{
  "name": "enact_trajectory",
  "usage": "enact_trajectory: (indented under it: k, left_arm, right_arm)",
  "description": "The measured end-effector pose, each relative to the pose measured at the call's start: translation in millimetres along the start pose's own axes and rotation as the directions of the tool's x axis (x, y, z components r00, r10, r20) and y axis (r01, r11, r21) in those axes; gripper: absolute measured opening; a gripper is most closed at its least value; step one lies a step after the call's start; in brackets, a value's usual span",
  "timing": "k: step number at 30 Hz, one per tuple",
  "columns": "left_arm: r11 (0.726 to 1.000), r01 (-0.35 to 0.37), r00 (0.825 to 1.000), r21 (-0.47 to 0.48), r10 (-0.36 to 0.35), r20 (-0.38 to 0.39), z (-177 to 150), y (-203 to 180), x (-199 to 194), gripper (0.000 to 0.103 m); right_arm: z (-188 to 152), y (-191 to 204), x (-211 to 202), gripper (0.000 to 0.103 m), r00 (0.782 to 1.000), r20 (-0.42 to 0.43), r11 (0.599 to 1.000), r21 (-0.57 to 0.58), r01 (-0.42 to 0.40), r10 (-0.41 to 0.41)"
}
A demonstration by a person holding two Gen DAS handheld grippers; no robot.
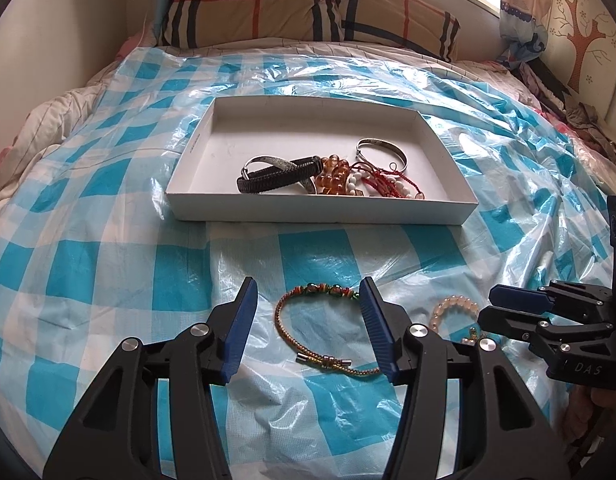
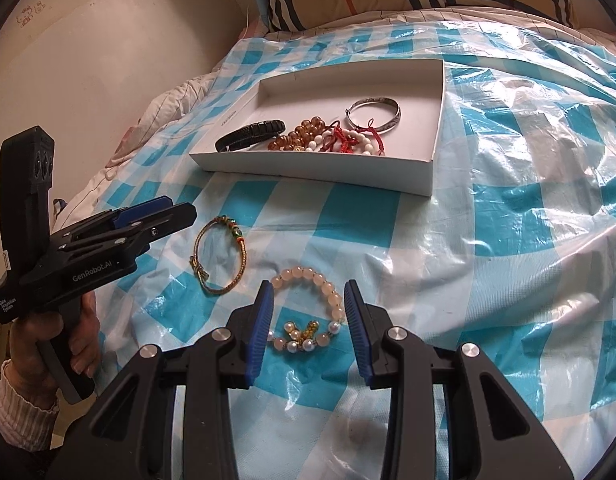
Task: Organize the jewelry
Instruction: 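Grasp the pearl bead bracelet with right tool while left tool grasps the gold bangle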
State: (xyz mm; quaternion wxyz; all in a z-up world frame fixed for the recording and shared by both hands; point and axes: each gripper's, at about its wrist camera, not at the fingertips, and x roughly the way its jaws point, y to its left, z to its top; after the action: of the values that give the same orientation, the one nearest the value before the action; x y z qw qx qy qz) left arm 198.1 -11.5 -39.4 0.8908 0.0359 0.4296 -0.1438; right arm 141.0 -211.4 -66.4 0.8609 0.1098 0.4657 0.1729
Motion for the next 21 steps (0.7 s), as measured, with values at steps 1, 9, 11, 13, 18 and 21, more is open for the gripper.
enact_trajectory:
  k: [1, 9, 11, 13, 18, 21]
  left_arm:
    - [1.0, -0.001, 1.0, 0.002, 0.001, -0.004, -0.7, -0.1, 1.3, 0.05]
    - [1.0, -0.005, 1.0, 0.026, 0.005, -0.03, -5.6, -3.6, 8.9, 0.05]
    - [1.0, -0.007, 0.999, 0.026, 0.008, -0.042, -7.4, -3.3, 12.8, 0.05]
    - [1.0, -0.007, 0.999, 0.024, 0.008, -0.054, -9.0, -2.9, 16.8, 0.05]
    - [0.999, -0.006, 0.997, 0.047, 0.01, -0.078, -12.9, -7.3, 24.1, 0.05]
    - [0.998, 0.0, 0.995, 0.057, 0.006, -0.096, -17.7, -10.3, 28.1, 0.04]
  right_arm:
    - [-0.1, -0.6, 1.5, 0.037, 1.0, -0.005, 1.0, 0.0, 0.004, -0.004]
    - [-1.1, 0.5, 15.7, 0.037, 0.997, -0.053, 0.998, -0.024, 0.055, -0.056]
    - [-1.1, 2.0, 18.1, 0.037, 0.996, -0.058, 0.997, -0.039, 0.072, -0.074]
    - [-1.3, 4.0, 20.4, 0.037, 0.994, -0.061, 0.995, -0.054, 0.087, -0.09]
    - [-3.5, 10.6, 22.6, 0.031, 0.99, -0.067, 0.987, -0.109, 0.117, -0.125]
    - [-6.5, 12.7, 21.3, 0.015, 0.99, -0.068, 0.985, -0.128, 0.116, -0.125]
